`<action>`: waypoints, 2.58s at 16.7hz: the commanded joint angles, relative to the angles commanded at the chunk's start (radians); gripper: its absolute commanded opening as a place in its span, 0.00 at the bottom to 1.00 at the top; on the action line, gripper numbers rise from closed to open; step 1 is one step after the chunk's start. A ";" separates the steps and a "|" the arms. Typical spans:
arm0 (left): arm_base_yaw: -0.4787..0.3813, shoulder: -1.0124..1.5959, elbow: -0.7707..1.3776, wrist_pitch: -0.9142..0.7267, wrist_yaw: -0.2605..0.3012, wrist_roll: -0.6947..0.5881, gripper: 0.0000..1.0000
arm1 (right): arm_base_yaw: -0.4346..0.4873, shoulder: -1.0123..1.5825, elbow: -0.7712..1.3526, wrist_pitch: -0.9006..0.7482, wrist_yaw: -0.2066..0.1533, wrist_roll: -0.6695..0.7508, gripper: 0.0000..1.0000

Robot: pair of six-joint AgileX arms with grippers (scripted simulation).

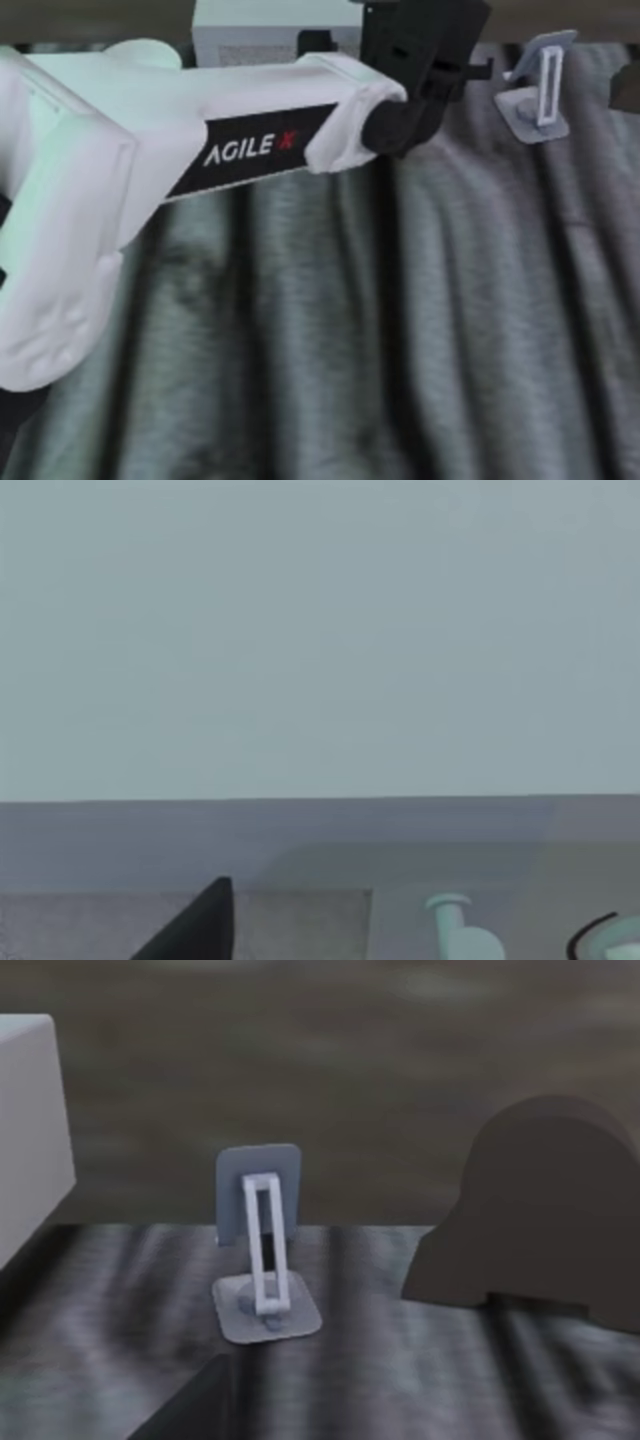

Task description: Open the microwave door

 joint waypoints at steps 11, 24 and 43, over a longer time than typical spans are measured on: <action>0.000 0.000 0.000 0.000 0.000 0.000 0.25 | 0.000 0.000 0.000 0.000 0.000 0.000 1.00; -0.059 -0.024 -0.042 -0.010 -0.003 0.002 0.00 | 0.000 0.000 0.000 0.000 0.000 0.000 1.00; 0.030 0.397 1.077 -1.248 0.292 -0.242 0.00 | 0.000 0.000 0.000 0.000 0.000 0.000 1.00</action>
